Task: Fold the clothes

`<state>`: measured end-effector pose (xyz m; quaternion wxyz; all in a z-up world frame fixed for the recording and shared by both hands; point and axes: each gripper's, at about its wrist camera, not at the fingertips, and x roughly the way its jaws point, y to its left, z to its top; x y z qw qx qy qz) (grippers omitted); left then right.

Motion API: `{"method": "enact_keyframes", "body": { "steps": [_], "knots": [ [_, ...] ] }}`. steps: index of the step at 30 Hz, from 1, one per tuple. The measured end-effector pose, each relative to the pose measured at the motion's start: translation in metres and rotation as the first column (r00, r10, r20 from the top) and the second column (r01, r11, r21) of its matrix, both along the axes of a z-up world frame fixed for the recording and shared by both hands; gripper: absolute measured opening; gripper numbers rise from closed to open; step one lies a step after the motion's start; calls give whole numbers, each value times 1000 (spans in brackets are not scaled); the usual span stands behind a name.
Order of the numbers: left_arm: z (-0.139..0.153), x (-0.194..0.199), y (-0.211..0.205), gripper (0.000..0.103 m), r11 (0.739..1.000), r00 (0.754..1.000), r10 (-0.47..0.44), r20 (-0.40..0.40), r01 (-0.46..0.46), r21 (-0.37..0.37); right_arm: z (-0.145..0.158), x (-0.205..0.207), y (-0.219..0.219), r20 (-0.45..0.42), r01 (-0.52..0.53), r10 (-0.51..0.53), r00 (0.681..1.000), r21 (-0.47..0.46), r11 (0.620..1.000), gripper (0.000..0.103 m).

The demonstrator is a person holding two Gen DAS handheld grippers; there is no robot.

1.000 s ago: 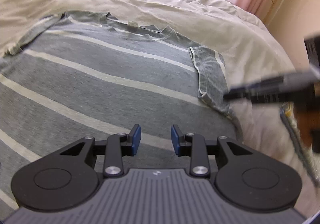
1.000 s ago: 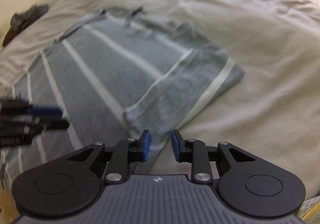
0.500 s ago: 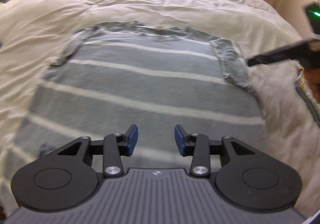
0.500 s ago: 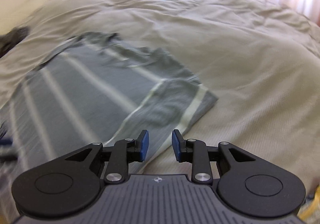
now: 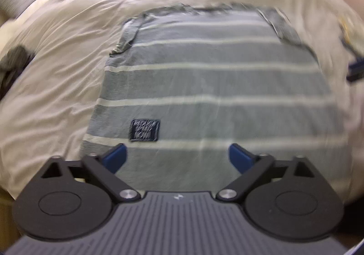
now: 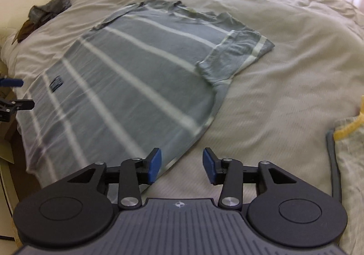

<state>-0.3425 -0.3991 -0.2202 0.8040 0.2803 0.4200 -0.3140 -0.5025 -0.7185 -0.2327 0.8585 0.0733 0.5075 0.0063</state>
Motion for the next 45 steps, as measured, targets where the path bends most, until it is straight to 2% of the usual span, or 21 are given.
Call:
{"method": "enact_keyframes", "body": {
  "steps": [2,7,12,18,25,29,31,33,39,43,45],
  "knots": [
    [-6,-3,12,102,995,995,-94,19,94,28,7,-8,21,4,9,-9,1000,-42,999,56],
    [-24,-11,49,102,963,964,-262,53,258,76,13,-16,73,22,26,-24,999,-117,993,60],
    [-23,-27,83,102,901,897,-421,138,396,175,20,-20,118,28,-12,15,1000,-115,993,61],
    [-38,-44,115,98,824,825,-537,178,467,321,22,-39,157,35,-151,157,987,-148,977,65],
    [-62,-60,148,95,704,722,-664,194,518,486,7,-75,179,31,-250,259,965,-175,952,70],
    [-80,-50,153,81,653,698,-696,168,517,553,-4,-92,184,21,-253,260,965,-173,952,70],
    [-83,-41,154,80,647,703,-693,160,508,568,-6,-97,185,23,-237,244,969,-168,957,70],
    [-76,-30,154,79,675,725,-669,165,499,543,-3,-98,187,32,-227,236,971,-168,959,70],
    [-58,-2,157,80,712,747,-642,176,495,497,11,-85,195,80,-183,200,977,-179,967,71],
    [-62,9,169,80,664,697,-702,147,566,489,17,-57,206,119,-106,127,985,-168,980,71],
    [-67,18,175,80,655,686,-718,122,605,452,16,-41,216,129,-79,101,986,-167,983,71]
  ]
}}
